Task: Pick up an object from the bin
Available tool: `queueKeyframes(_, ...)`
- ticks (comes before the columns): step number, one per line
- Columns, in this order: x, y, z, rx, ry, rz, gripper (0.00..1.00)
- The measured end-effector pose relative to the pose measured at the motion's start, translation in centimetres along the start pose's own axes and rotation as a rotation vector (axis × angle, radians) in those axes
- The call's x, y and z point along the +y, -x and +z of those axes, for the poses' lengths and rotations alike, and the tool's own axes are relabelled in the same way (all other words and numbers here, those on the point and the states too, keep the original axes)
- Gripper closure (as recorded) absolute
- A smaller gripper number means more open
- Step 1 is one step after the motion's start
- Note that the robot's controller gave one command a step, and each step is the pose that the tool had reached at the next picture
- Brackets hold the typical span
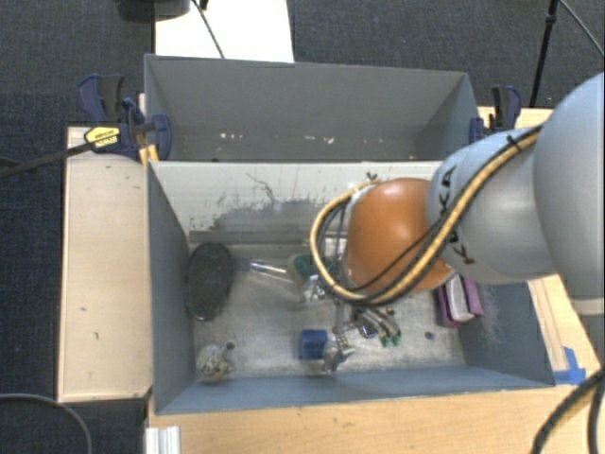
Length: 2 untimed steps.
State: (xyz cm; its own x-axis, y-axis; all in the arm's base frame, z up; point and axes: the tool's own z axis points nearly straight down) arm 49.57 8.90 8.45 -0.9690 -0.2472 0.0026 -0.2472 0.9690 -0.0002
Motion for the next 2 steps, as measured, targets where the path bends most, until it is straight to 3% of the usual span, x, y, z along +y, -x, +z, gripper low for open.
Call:
queueKeyframes(1, 0.1, 0.1, -0.1, -0.002, 0.001, 0.006, 1.00)
queueKeyframes(2, 0.6, -0.8, -18.6, -0.014, -0.001, -0.060, 1.00)
